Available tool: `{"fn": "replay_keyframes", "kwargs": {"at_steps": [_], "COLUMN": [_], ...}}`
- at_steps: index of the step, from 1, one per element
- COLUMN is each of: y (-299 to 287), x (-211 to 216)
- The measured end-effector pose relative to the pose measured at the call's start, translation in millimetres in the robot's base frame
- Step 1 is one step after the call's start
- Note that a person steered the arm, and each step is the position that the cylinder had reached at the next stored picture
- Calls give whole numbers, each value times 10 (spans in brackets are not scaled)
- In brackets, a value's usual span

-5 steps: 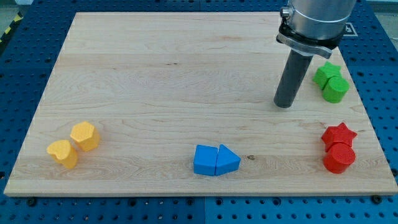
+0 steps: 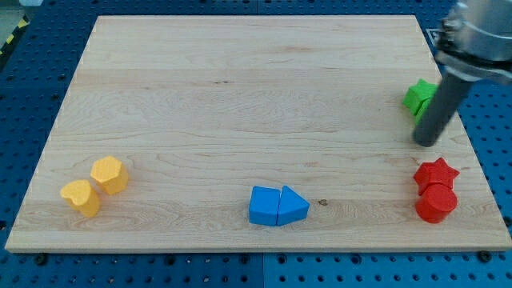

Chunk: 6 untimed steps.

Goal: Point at the green circle

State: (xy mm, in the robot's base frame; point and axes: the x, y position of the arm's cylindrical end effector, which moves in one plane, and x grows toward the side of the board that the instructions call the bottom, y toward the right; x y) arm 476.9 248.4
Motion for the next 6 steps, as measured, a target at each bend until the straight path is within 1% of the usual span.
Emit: {"fn": "replay_keyframes", "kwargs": {"at_steps": [1, 2, 3, 6], "y": [401, 581, 605, 513], "x": [7, -323, -506, -504]}}
